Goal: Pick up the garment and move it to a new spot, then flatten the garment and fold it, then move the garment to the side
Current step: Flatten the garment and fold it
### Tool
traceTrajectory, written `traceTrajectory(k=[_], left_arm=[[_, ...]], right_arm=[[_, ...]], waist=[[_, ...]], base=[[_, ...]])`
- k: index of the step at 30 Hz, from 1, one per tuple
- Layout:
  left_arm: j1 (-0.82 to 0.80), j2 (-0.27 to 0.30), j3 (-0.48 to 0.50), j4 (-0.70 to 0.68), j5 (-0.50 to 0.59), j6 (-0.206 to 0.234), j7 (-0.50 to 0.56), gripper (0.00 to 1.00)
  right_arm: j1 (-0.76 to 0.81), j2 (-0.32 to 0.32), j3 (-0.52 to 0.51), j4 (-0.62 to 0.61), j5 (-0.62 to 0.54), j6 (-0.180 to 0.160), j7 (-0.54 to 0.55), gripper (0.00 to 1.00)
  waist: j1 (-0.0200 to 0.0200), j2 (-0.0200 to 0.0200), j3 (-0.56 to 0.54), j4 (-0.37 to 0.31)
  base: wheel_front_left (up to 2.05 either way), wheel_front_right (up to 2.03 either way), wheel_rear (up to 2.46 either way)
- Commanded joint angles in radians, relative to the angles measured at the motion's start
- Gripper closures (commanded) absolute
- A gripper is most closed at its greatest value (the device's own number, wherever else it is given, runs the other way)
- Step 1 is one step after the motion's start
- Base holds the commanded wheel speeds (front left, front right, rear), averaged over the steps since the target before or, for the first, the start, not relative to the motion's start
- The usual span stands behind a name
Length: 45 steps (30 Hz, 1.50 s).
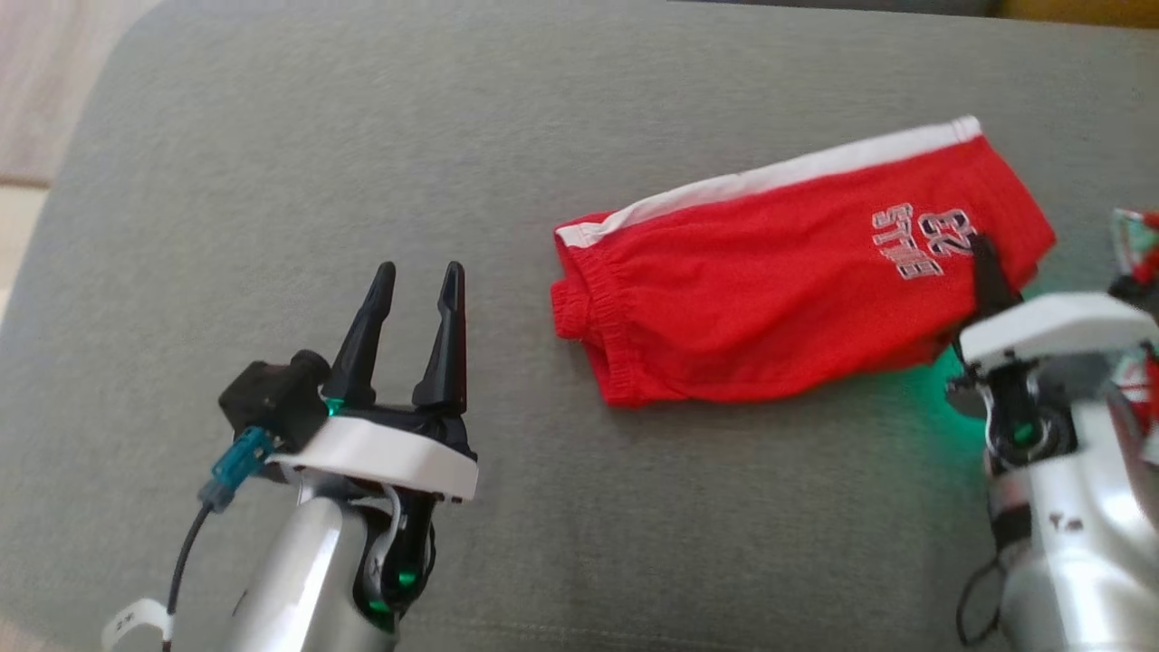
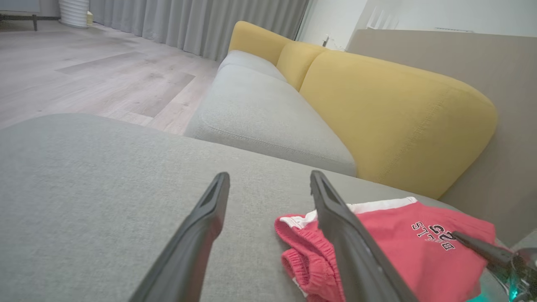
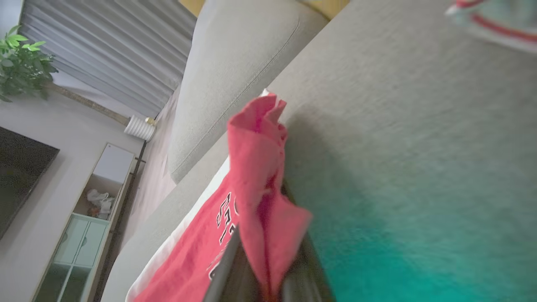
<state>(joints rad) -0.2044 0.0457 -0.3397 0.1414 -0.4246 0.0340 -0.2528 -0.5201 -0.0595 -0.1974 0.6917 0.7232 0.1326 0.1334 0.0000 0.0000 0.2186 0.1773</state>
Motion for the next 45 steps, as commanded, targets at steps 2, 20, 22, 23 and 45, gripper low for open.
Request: traceTrajectory(k=[2,20,22,23,45], left_arm=[[-0.003,0.005,0.039,-0.026,0.009,-0.007,-0.009,0.00],[0.012,0.005,0.035,-0.003,0.026,-0.019,-0.009,0.00],[0.021,0.005,0.038,-0.001,0.025,-0.016,-0.009,0.00],[0.025,0.005,0.039,0.000,0.023,-0.015,-0.009,0.00],[0.064,0.004,0.017,0.004,-0.002,0.001,-0.009,0.00]], right_arm=[[0.036,0.009,0.033,-0.064,-0.017,-0.002,-0.037,1.00],[0.121,0.009,0.140,-0.111,0.063,-0.002,-0.177,1.00],[0.119,0.009,0.173,-0.129,0.081,-0.002,-0.193,1.00],[0.120,0.009,0.193,-0.138,0.091,-0.002,-0.200,1.00],[0.151,0.009,0.611,-0.174,0.199,-0.002,-0.201,1.00]], waist=[[0.0000,0.0000,-0.023,-0.051],[0.0000,0.0000,-0.076,-0.079],[0.0000,0.0000,-0.088,-0.069],[0.0000,0.0000,-0.093,-0.064],[0.0000,0.0000,-0.136,0.057]], base=[[0.00,0.00,0.00],[0.00,0.00,0.00],[0.00,0.00,0.00],[0.00,0.00,0.00],[0.00,0.00,0.00]])
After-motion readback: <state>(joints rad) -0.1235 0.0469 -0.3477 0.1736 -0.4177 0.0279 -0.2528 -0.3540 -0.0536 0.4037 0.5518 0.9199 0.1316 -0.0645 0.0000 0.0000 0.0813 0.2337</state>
